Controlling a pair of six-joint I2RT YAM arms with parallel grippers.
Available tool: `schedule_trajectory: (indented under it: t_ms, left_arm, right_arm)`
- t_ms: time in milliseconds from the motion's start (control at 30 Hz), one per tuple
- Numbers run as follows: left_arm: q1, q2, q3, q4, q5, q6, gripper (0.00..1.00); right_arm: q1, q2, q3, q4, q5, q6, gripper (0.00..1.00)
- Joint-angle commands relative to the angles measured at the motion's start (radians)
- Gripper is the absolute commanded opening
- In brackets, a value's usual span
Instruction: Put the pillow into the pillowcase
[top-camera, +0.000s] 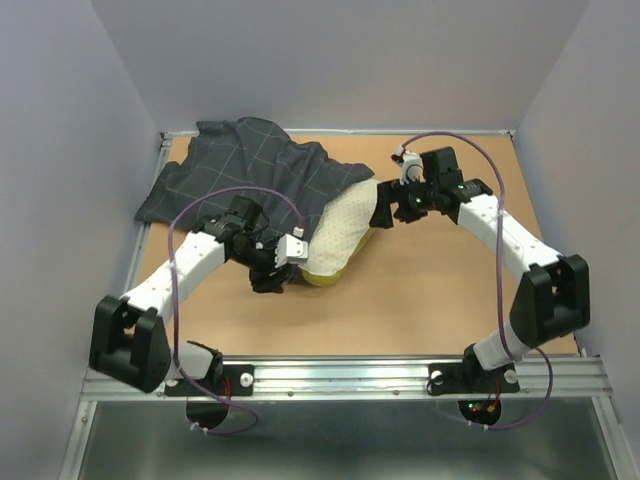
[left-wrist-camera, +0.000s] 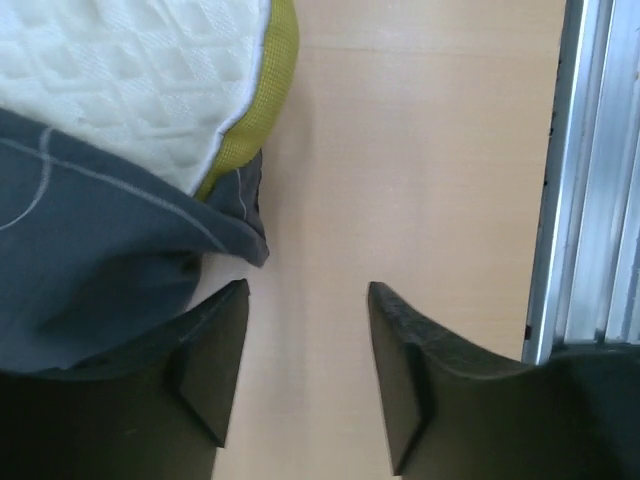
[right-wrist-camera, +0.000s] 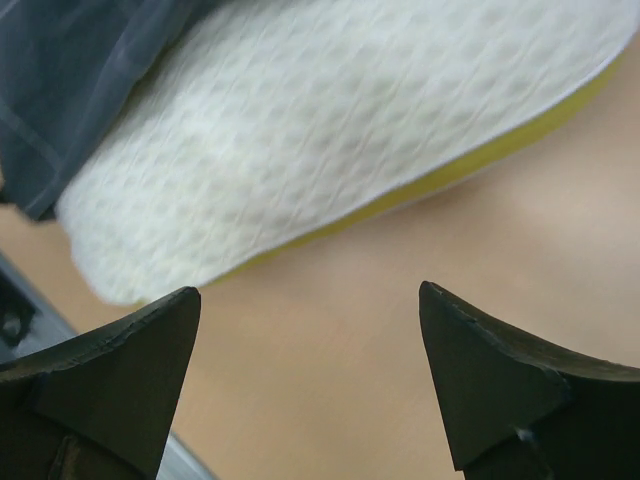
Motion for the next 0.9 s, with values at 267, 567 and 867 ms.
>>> schedule_trajectory:
  t_ms: [267, 567, 867]
  left_arm:
    - [0.245, -0.216, 0.014, 0.304, -0.211, -0.540, 0.74]
    - [0.305, 0.240, 0.121, 0.536, -0.346, -0.661, 0.63]
    - [0.196, 0.479, 0.437, 0.542, -0.231, -0.724, 0.63]
  right_arm:
    - [-0.080, 0.607, 0.502, 0.100, 0.146, -0.085, 0.90]
    - [-0.080, 0.531, 0.170, 0.186, -0.181, 0.088, 0.32]
    - [-0.022, 0.162, -0.150, 0.234, -0.272, 0.181, 0.26]
